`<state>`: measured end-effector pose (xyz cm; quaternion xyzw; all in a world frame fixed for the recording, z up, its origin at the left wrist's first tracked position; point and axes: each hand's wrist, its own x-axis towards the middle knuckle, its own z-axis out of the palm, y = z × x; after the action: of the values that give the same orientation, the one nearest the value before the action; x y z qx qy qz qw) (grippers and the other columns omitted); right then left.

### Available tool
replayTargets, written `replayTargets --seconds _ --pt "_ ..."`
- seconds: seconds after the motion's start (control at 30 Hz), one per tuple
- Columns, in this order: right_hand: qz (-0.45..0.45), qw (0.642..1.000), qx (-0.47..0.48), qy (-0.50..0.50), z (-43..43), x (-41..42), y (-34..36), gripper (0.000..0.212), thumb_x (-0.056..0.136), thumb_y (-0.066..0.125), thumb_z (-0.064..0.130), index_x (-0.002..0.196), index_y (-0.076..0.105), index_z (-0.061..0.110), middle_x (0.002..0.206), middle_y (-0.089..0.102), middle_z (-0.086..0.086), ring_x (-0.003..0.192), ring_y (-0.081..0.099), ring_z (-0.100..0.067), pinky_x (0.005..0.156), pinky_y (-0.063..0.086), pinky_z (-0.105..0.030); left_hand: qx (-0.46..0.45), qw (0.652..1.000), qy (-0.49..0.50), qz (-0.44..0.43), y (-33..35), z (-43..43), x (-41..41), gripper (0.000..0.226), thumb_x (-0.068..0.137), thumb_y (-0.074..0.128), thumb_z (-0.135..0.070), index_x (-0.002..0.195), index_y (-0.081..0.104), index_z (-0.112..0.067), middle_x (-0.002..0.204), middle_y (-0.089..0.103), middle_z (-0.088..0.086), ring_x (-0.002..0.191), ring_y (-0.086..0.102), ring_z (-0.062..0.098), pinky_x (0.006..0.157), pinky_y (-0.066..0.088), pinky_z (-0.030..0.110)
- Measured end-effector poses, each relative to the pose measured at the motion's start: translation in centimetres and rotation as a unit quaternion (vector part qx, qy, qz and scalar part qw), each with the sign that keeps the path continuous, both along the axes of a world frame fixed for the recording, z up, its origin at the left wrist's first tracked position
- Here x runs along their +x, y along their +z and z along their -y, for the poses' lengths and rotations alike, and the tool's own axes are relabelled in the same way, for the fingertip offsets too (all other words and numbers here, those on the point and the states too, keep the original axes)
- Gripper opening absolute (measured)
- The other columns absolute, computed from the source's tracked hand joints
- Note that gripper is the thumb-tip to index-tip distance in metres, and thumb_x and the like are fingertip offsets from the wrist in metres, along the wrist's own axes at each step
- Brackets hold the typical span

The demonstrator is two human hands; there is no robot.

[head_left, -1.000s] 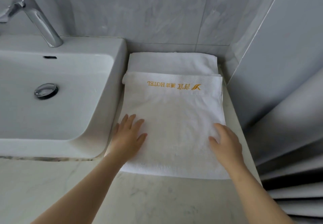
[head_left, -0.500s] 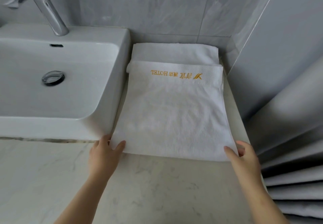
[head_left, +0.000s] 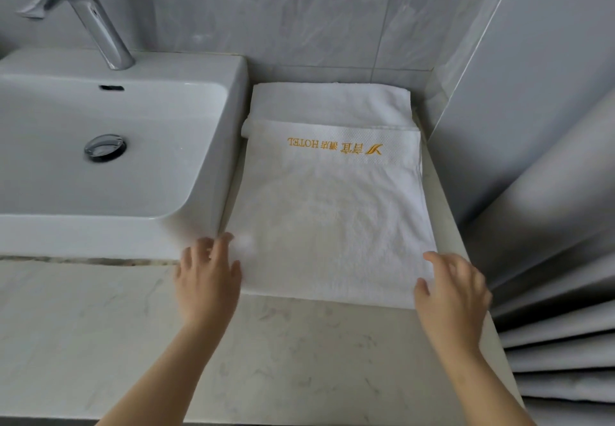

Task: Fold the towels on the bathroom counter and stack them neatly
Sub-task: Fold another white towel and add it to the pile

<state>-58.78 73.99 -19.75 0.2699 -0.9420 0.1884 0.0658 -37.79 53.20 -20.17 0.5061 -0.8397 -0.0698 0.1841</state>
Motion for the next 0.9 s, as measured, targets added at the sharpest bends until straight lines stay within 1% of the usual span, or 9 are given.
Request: replayTargets --seconds 0.1,0.2,0.27,0.33,0.43,0.53,0.7,0.8,0.9 --pt "0.027 0.984 0.050 0.172 1.3 1.6 0.1 0.045 0.080 0.045 0.041 0.112 0.066 0.016 0.123 0.061 -0.009 0.116 0.054 -0.032 0.089 0.045 -0.047 -0.027 0.980 -0.198 0.019 -1.2 -1.8 -1.7 0.037 0.088 0.042 -0.038 0.117 0.056 -0.020 0.116 0.063 0.011 0.110 0.059 0.034 0.091 0.048 0.040" --pt "0.142 0.943 0.169 0.250 2.0 2.4 -0.5 0.089 0.065 0.008 0.071 0.145 0.027 0.038 0.156 0.013 0.012 0.146 0.009 -0.018 0.115 0.009 -0.037 0.026 0.951 -0.265 0.158 -2.4 -2.8 -2.9 0.070 0.092 0.006 -0.065 0.135 0.047 -0.028 0.142 0.046 0.003 0.133 0.041 0.030 0.114 0.023 0.044" --pt "0.139 0.943 0.162 0.257 1.5 2.3 -1.6 0.090 0.061 0.003 0.076 0.145 0.015 0.046 0.151 -0.004 0.022 0.145 -0.004 -0.010 0.113 -0.003 -0.029 0.008 0.936 -0.274 0.219 -3.0 -2.7 -2.7 0.075 0.087 0.004 -0.072 0.135 0.043 -0.030 0.140 0.050 0.003 0.129 0.046 0.029 0.108 0.022 0.045" --pt "0.102 0.951 0.134 0.259 1.1 1.8 -1.8 0.072 0.072 0.017 0.069 0.138 0.038 0.046 0.149 0.020 0.020 0.141 0.023 -0.011 0.109 0.016 -0.031 -0.023 0.929 -0.293 0.226 -3.1 -2.4 -2.3 0.068 0.090 0.008 -0.069 0.132 0.046 -0.031 0.134 0.055 0.002 0.123 0.052 0.027 0.106 0.033 0.044" --pt "0.024 0.965 0.063 0.254 1.4 0.9 -1.3 0.041 0.080 0.039 0.045 0.104 0.070 0.034 0.115 0.068 0.009 0.105 0.065 -0.020 0.078 0.049 -0.036 -0.048 0.934 -0.326 0.140 -2.0 -1.5 -2.1 0.046 0.093 0.030 -0.047 0.115 0.065 -0.028 0.118 0.067 -0.002 0.109 0.064 0.024 0.083 0.053 0.040" --pt "0.081 0.961 0.058 0.258 2.0 0.4 0.4 0.024 0.090 0.049 0.034 0.088 0.070 0.023 0.084 0.068 0.006 0.087 0.060 -0.018 0.068 0.047 -0.030 -0.040 0.936 -0.340 0.084 -0.2 -1.2 -2.3 0.040 0.086 0.036 -0.040 0.092 0.073 -0.025 0.094 0.072 -0.008 0.090 0.070 0.018 0.060 0.055 0.027" --pt "0.404 0.880 0.125 0.216 1.7 -1.2 2.9 0.037 0.085 0.061 0.037 0.059 0.047 0.015 0.059 0.041 0.004 0.057 0.039 -0.013 0.056 0.027 -0.028 0.202 0.892 -0.322 0.244 4.1 -0.6 -2.4 0.050 0.094 0.031 -0.058 0.066 0.050 -0.021 0.066 0.053 -0.006 0.067 0.052 0.012 0.066 0.041 0.026" --pt "0.480 0.851 0.106 0.183 1.8 -1.5 3.6 0.028 0.086 0.060 0.045 0.078 0.067 0.019 0.073 0.065 0.009 0.063 0.053 -0.009 0.065 0.040 -0.021 0.315 0.878 -0.296 0.206 5.2 -0.1 -3.0 0.054 0.091 0.033 -0.061 0.087 0.067 -0.019 0.082 0.068 -0.005 0.080 0.063 0.010 0.084 0.049 0.027" --pt "0.433 0.891 0.027 0.136 2.5 -2.0 3.7 0.020 0.090 0.055 0.043 0.086 0.067 0.028 0.081 0.068 0.005 0.071 0.059 -0.008 0.072 0.048 -0.024 0.249 0.909 -0.292 0.160 5.5 1.0 -4.5 0.035 0.094 0.040 -0.050 0.110 0.063 -0.029 0.099 0.069 -0.006 0.089 0.064 0.009 0.090 0.049 0.030"
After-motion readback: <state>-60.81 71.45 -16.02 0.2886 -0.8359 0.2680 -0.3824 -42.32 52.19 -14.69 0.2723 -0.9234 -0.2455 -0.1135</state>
